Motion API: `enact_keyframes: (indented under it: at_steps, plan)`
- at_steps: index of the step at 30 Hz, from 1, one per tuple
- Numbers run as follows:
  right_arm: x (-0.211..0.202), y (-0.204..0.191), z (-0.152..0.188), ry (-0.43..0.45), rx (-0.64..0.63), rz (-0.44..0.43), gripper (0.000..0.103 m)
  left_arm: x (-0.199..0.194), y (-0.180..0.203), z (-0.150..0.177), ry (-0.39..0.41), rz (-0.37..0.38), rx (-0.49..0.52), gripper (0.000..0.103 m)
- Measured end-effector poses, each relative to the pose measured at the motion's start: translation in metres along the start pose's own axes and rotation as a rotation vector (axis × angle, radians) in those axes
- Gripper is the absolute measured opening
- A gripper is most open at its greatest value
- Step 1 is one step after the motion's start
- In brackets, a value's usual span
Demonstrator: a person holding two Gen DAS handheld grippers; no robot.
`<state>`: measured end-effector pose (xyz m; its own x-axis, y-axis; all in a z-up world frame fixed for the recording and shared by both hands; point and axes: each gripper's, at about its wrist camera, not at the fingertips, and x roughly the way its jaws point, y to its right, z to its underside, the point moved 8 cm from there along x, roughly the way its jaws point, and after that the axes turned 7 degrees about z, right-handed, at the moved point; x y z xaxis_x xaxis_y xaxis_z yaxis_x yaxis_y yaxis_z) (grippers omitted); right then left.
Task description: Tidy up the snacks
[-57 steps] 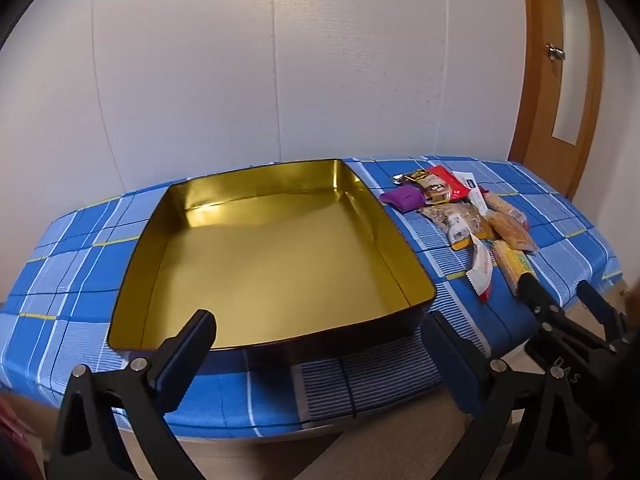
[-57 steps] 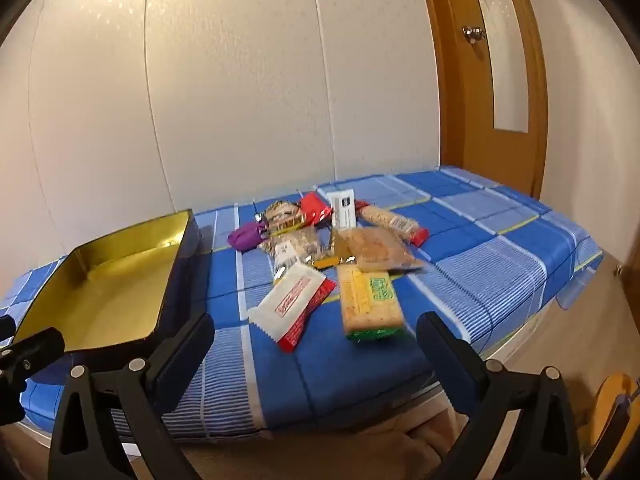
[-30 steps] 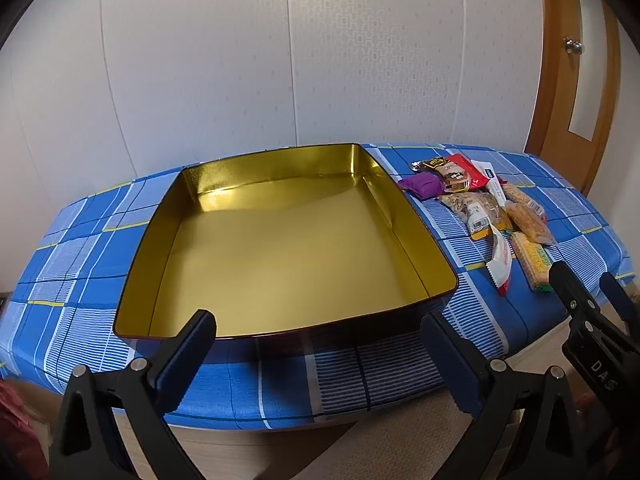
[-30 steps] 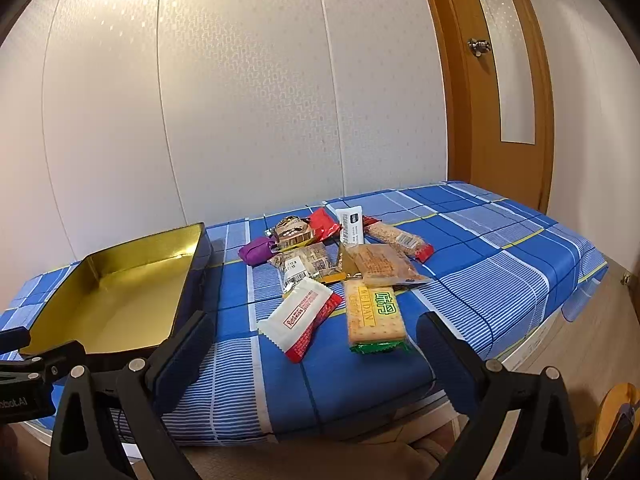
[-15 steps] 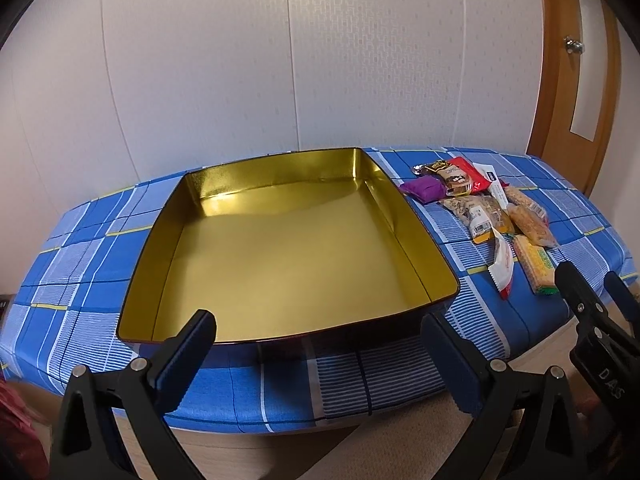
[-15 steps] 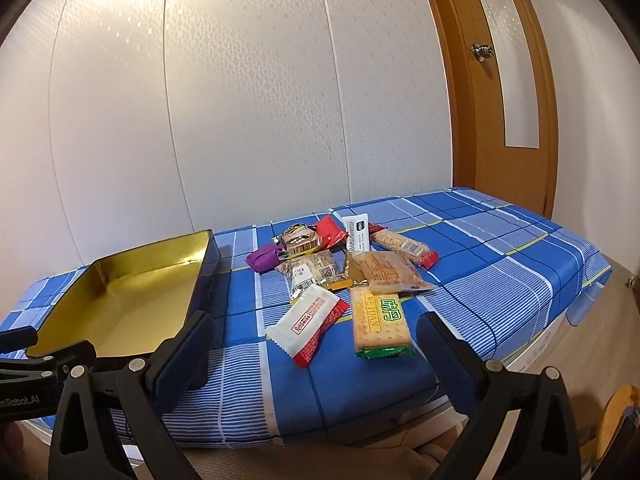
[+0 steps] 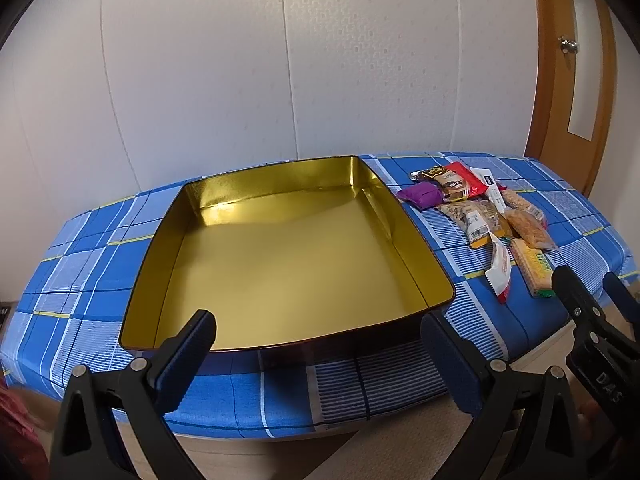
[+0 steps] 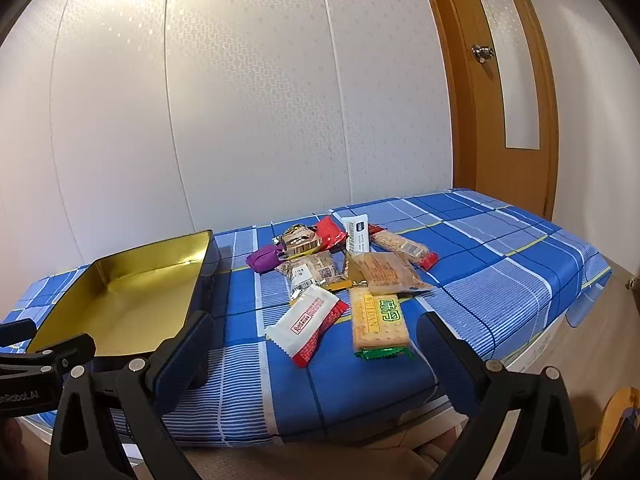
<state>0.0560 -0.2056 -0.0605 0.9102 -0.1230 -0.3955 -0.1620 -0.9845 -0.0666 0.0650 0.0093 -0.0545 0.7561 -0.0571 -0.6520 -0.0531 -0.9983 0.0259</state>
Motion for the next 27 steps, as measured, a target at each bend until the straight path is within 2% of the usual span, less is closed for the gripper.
enact_keyframes:
  at_steps: [11,17,21,27]
  plan:
    - [0.001,0.004,0.0,0.005,0.013,0.004,0.103,-0.002,0.005,0.0,0.003,-0.002,0.015,0.103]
    - [0.004,0.01,0.0,-0.003,0.02,0.025,0.103,0.002,0.007,0.001,-0.024,0.002,0.024,0.103]
    - [0.017,0.022,0.0,-0.038,0.038,0.065,0.101,0.006,0.01,0.004,-0.05,-0.001,0.04,0.103]
    - [0.059,0.054,-0.001,-0.151,0.094,0.125,0.094,0.013,0.014,0.004,-0.074,-0.01,0.058,0.103]
